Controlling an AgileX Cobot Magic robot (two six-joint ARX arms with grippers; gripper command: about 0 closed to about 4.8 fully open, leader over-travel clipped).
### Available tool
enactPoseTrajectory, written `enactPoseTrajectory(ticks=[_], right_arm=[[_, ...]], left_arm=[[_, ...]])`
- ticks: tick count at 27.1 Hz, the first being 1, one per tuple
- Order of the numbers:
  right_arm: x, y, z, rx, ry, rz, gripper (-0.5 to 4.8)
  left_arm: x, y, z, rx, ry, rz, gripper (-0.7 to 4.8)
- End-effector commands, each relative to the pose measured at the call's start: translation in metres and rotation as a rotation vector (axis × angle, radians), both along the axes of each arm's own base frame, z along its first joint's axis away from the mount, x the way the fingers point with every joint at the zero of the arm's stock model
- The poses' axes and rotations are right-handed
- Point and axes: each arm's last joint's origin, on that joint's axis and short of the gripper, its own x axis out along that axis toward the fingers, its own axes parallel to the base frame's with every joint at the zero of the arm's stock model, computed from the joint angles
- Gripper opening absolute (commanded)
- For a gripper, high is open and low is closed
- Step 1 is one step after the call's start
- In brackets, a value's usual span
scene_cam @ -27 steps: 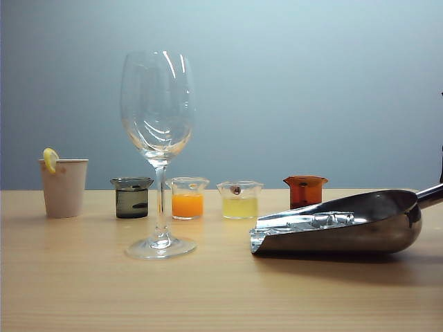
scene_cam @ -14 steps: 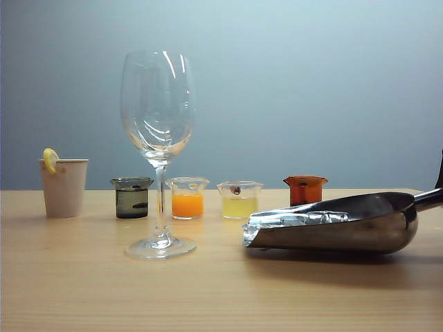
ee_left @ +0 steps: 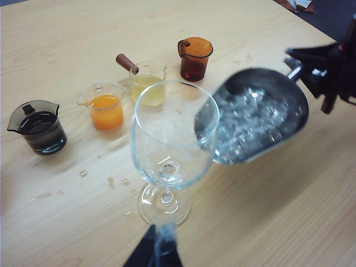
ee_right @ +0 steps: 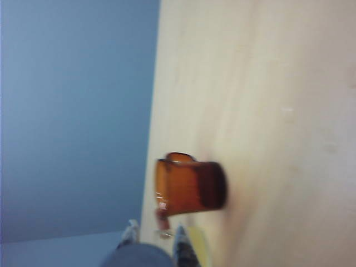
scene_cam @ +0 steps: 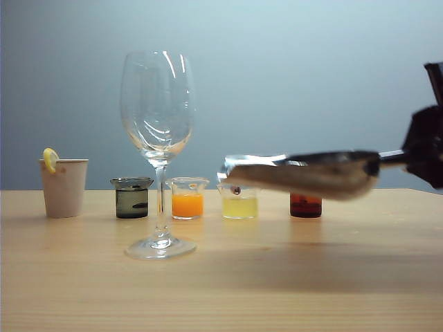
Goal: Pick up the ice scoop on the desk filled with ice cubes, pour the ice into the goblet, and finally put the scoop back on the table.
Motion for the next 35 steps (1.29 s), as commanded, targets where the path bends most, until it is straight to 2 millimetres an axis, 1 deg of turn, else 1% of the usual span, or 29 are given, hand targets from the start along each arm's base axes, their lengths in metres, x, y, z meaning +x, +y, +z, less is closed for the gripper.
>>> enactPoseTrajectory(ticks=[1,3,6,8,10,14,19,21,23,25,29,35], right_arm=[[0.012,0.004,0.018,0.050,-0.045,0.007,-0.06],[0.020,0.007,0.028,0.055,-0.057,0.014,-0.06],[0.037,0.011,0.053,0.024,-0.015,0.009,-0.06],[0.048,0.010,0.070,-0.017,-0.009,0.017,-0.06],[0.057,0.006,0.085,-0.006,-0.009,0.040,-0.06],[0.067,0.001,0.106,0.008,-0.013,0.079,-0.06],[0.078,0.006,0.145,-0.002,-0.034,0.151,-0.06],[0.080,0.008,0.159,0.005,-0.056,0.195,-0.06],[0.081,0.009,0.169,0.011,-0.070,0.229,-0.06],[0.081,0.011,0.177,0.014,-0.060,0.258,-0.06],[0.081,0.013,0.187,0.014,-0.048,0.309,-0.06],[0.079,0.019,0.188,0.002,-0.022,0.351,-0.06]], left_arm=[[-0.001,0.000,0.002,-0.009,-0.011,-0.005,-0.06],[-0.001,0.000,0.002,-0.009,-0.011,-0.005,-0.06],[-0.001,0.000,0.003,-0.010,-0.013,-0.005,-0.06],[0.000,0.000,0.003,-0.015,-0.020,-0.005,-0.06],[0.000,0.000,0.003,-0.016,-0.019,-0.007,-0.06],[-0.001,-0.001,0.003,-0.031,-0.009,-0.046,-0.06],[-0.001,-0.001,0.005,-0.050,0.000,-0.033,-0.06],[-0.002,0.000,0.013,-0.093,0.019,0.016,-0.06],[-0.003,0.003,0.022,-0.085,-0.017,0.056,-0.06],[-0.004,0.003,0.026,-0.087,-0.030,0.056,-0.06],[-0.004,0.003,0.025,-0.064,-0.043,0.029,-0.06],[-0.005,0.003,0.031,-0.071,-0.045,0.028,-0.06]])
